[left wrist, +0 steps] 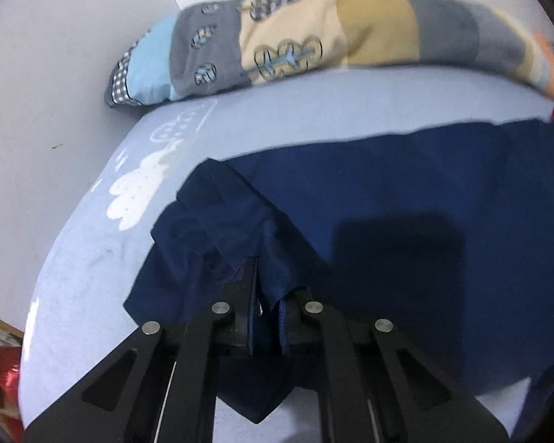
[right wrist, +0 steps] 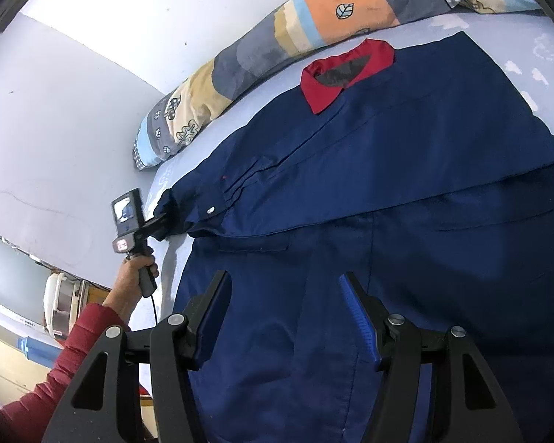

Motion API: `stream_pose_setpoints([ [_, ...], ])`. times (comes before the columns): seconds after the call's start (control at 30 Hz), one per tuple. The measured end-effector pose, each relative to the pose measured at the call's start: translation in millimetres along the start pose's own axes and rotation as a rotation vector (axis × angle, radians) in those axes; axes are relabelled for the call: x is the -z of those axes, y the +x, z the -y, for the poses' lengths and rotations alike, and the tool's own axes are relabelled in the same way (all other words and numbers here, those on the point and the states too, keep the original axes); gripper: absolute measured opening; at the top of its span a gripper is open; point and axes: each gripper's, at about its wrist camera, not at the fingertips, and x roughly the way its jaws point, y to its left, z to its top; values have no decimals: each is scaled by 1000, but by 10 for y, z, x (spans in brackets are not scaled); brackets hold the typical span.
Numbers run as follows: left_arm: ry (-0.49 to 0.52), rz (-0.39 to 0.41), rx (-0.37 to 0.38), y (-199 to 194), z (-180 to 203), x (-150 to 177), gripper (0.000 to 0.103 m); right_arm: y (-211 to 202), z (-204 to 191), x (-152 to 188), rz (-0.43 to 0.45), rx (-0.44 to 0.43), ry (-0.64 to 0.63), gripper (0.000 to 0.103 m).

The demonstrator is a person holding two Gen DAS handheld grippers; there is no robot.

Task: Fold large clothes
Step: 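Grasp the other jacket cuff with the left tool and lift it, then fold the held sleeve across the jacket with the left tool and release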

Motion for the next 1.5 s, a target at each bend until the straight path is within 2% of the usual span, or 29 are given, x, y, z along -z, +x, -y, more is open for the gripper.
stream_pose_setpoints([
  [0.07, -42, 33, 60, -127, -76, -19, 7, 13, -7, 8, -3, -1, 3, 63],
  [0.2, -96, 85, 118, -365, -218, -101, 4, 6, -23, 19, 8, 3, 2, 63],
  [0.33, -162, 85, 193, -576, -412, -183, 4, -25, -23, 17, 24, 12, 2, 63],
  [0.63, -217, 120, 284, -1286, -532, -547, 4, -200, -7, 4, 79, 21, 3, 63],
  [0.93, -184, 199, 368, -2576, -203, -1117, 4, -561, 187, -66, 169, 61, 10, 63],
  [1.1, -119, 261, 413, -3391, 283, -1473, 4, -802, 320, -77, 224, 75, 13, 63],
  [1.27, -33, 289, 489, -4038, 1075, -1747, 4, -1092, 531, -89, 283, 79, 38, 63],
  [1.4, 45, 285, 554, -4336, 1808, -1823, 4, -1265, 681, -101, 312, 56, 84, 63],
  [1.5, 94, 256, 609, -4369, 2411, -1775, 4, -1409, 792, -103, 337, 41, 110, 63],
])
